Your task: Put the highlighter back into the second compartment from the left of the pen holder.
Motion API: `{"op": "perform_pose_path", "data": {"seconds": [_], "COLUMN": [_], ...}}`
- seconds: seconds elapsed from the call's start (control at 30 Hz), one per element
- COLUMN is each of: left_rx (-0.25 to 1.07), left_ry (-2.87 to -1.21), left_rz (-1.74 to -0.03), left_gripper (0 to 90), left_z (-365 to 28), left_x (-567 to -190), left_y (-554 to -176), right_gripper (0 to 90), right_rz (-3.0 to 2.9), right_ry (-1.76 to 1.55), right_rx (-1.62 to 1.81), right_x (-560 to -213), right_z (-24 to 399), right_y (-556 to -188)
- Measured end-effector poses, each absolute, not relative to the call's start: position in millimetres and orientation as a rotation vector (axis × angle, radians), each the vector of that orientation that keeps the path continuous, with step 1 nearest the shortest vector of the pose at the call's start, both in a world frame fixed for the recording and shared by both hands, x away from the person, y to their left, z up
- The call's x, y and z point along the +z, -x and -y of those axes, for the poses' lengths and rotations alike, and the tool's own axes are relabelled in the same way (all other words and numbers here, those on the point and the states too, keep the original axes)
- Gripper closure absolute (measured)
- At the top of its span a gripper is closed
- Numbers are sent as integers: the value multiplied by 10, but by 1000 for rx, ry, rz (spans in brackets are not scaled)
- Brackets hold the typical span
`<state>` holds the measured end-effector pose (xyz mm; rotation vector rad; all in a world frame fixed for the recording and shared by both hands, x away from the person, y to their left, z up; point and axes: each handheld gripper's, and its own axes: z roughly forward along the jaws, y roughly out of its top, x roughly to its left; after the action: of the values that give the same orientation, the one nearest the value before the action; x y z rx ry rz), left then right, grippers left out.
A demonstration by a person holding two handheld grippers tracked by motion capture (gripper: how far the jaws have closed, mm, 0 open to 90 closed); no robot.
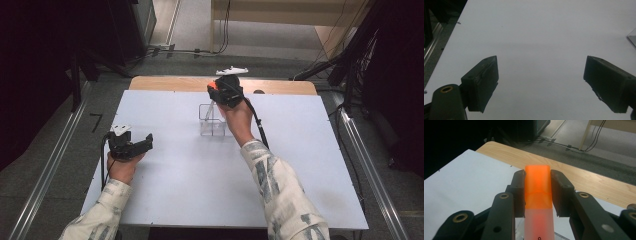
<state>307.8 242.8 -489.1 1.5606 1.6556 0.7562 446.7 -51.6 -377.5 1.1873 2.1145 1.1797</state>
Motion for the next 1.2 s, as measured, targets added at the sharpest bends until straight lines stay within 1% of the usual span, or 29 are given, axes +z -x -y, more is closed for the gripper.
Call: {"op": "perform_pose_path", "data": {"seconds": [0.83,1.2], "left_rx": [759,758], "left_ry": [-1562,-1560], "left_rz": [-1655,-1654], "left_gripper": [130,130], "left_z": [-2428,-2431], "left_x": [-4891,-4890], "left_y": [-3080,-3080], "right_gripper": [640,640], "right_rz": [-2105,-2115], "right_ry": [-1182,-1160], "right_rx": [1183,1192], "right_x": [-3760,-3774], "right_z": [511,532], "right_y": [-4472,-4376]}}
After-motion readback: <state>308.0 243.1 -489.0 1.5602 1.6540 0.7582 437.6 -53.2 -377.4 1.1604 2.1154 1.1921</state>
